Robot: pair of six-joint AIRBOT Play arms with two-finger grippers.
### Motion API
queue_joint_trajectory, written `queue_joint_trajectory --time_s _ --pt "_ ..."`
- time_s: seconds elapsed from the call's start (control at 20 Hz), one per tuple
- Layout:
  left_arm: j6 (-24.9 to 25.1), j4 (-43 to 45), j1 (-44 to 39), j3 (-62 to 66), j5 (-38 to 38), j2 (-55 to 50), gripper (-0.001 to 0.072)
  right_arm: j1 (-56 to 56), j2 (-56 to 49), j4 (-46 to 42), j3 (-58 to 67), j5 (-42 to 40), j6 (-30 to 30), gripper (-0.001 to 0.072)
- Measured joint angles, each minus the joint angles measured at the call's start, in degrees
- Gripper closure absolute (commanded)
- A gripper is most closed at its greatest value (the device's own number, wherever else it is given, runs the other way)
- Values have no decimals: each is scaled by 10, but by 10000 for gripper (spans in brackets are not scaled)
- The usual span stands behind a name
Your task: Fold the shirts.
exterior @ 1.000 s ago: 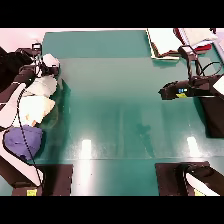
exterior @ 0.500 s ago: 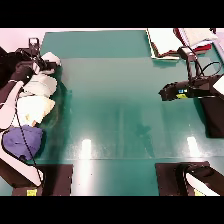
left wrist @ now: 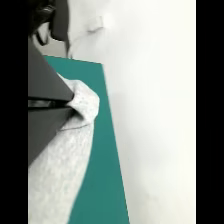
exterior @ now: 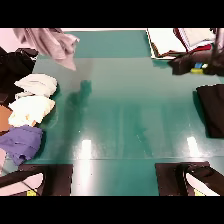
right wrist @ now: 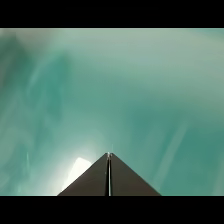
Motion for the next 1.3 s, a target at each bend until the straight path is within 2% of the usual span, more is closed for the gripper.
queue_joint_trajectory --time_s 0.15,0.3,0.4,0.55,0.7,0.8,1.05,1.3 --pt "46 -43 -83 3 -97 56 687 0 0 -1 59 -10 0 698" --pt "81 -118 -181 -8 -172 64 670 0 0 -1 106 -13 0 698" --pt "93 -163 -245 -24 -192 52 153 0 0 -1 133 -14 0 698" --pt "96 -203 -309 -42 -214 21 147 0 0 -1 161 -5 0 698" --pt "69 -201 -294 -48 -234 5 147 0 0 -1 181 11 0 698" --pt "41 -188 -243 -55 -251 2 147 0 0 -1 187 21 0 698" --pt "-16 -193 -52 -144 -262 -21 147 0 0 0 192 38 0 697" --pt "2 -295 54 -245 -261 -108 146 0 -5 0 193 43 0 698"
